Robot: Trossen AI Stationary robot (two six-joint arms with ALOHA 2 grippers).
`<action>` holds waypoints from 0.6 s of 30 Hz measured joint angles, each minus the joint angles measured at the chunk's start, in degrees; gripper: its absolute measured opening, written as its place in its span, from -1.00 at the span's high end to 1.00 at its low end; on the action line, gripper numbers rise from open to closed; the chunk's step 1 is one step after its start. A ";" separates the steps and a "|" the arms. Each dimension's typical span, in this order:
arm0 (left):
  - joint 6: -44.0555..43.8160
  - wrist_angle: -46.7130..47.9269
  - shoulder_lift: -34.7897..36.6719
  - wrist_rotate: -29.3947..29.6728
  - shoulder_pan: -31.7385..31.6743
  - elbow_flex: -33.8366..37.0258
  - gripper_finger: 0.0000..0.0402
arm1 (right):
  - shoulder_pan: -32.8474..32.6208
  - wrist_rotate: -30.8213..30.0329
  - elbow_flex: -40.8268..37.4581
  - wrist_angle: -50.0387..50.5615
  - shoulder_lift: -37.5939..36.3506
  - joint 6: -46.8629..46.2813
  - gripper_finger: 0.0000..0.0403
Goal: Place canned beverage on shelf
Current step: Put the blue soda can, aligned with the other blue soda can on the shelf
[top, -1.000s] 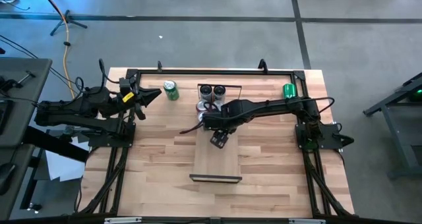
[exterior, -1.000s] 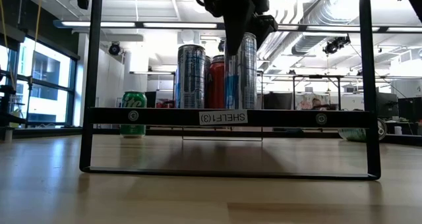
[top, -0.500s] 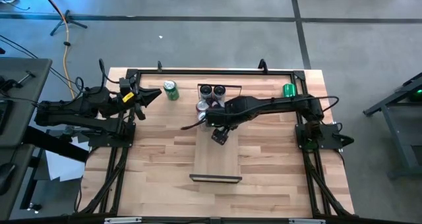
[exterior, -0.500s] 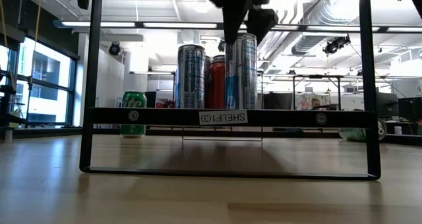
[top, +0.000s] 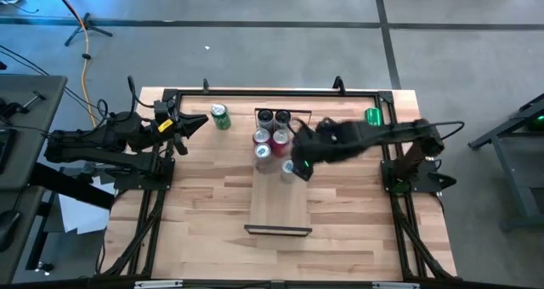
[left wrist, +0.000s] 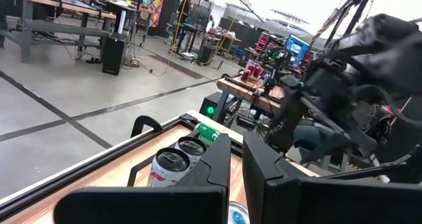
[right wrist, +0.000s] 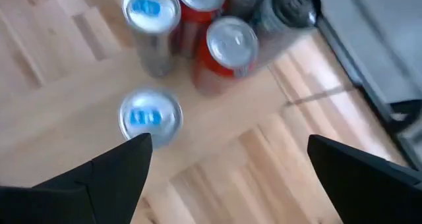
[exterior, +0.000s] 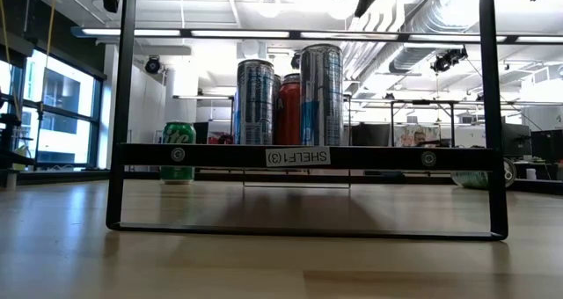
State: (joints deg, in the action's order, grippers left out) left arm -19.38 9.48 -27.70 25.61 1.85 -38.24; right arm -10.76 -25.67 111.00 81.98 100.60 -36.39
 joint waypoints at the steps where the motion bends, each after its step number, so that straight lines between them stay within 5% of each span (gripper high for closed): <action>1: 0.00 0.02 0.00 0.00 0.01 0.00 0.98 | -1.70 -2.20 -1.66 0.38 -0.86 -1.44 -0.95; 6: 0.00 0.10 0.01 0.02 0.00 0.00 0.98 | -10.82 -5.75 -17.46 -3.15 -7.46 -15.31 -0.95; 11: 0.00 0.28 -0.04 0.21 0.00 0.00 0.98 | -18.73 -5.20 -33.81 -20.14 -14.20 -27.26 -0.94; 18: -0.08 0.26 -0.04 0.26 0.01 0.00 0.98 | -21.66 -5.40 -41.95 -42.84 -16.98 -16.62 -0.94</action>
State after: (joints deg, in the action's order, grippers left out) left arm -19.45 9.74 -27.75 25.87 1.86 -38.24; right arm -32.42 -31.07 69.05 39.14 83.61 -53.01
